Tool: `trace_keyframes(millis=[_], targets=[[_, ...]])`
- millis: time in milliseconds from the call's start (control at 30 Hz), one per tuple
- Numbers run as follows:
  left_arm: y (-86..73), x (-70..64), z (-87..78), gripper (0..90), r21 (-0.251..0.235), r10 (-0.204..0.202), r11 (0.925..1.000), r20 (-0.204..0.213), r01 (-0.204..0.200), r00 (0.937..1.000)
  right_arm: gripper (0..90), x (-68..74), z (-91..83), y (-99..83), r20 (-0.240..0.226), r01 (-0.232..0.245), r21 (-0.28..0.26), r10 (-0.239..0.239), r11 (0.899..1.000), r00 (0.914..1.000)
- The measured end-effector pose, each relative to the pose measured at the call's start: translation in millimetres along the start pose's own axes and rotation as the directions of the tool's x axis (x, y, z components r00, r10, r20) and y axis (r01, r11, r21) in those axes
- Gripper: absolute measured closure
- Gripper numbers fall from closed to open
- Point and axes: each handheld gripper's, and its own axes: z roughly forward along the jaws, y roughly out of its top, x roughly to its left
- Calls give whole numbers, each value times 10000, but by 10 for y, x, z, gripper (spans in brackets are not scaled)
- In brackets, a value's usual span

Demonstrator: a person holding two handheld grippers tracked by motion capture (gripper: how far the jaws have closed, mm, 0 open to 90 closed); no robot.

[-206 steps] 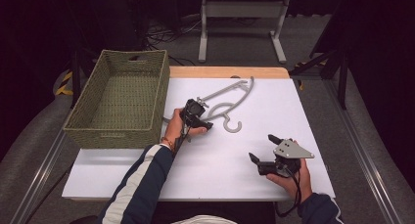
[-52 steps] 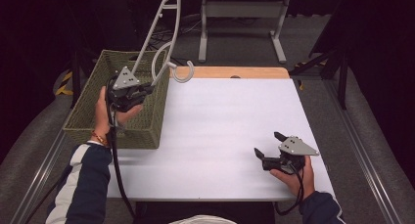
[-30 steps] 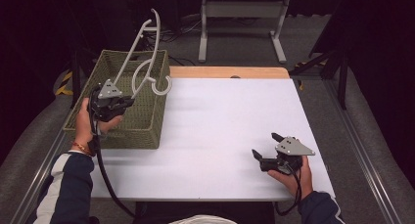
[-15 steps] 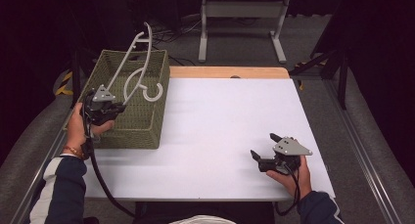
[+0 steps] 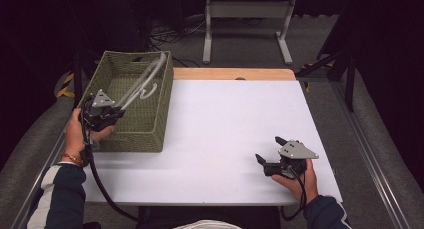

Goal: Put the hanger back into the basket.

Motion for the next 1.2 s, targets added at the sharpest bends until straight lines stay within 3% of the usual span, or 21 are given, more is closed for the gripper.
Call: trace_keyframes(millis=[100, 167, 467, 633, 767, 867, 967, 1100, 1200], targets=[[-19, -9, 37, 801, -32, -89, 10000, 78, 89, 9999, 118, 3, 9, -4, -17, 52, 53, -52, 10000, 10000], [-18, -5, 15, 809, -331, -221, 9992, 104, 225, 9997, 118, 1, 11, -6, -22, 62, 77, -62, 10000, 10000], [14, -70, -125, 690, -1381, -246, 9901, 151, 265, 9996, 118, 8, 16, -5, -42, 27, 91, -26, 10000, 10000], [47, -142, -189, 631, -2205, -100, 9753, 73, 114, 9999, 118, 11, 16, -2, -50, 22, 106, -22, 9999, 10000], [60, -197, -203, 571, -2816, -117, 9594, 170, 160, 9998, 118, 8, 20, -1, -66, 56, 76, -55, 10000, 10000], [71, -237, -198, 470, -3108, -236, 9501, 160, 274, 9996, 118, 7, 17, -2, -66, 23, 96, -22, 10000, 10000], [83, -266, -192, 427, -3247, -300, 9453, 108, 319, 9995, 118, 6, 17, -1, -68, 53, 79, -52, 10000, 10000], [91, -302, -189, 303, -3644, -444, 9300, 162, 472, 9989, 118, 7, 15, 1, -57, 38, 60, -38, 10000, 10000], [97, -329, -183, 218, -3753, -510, 9253, 170, 536, 9986, 118, 6, 16, 0, -47, 36, 63, -36, 10000, 10000]])
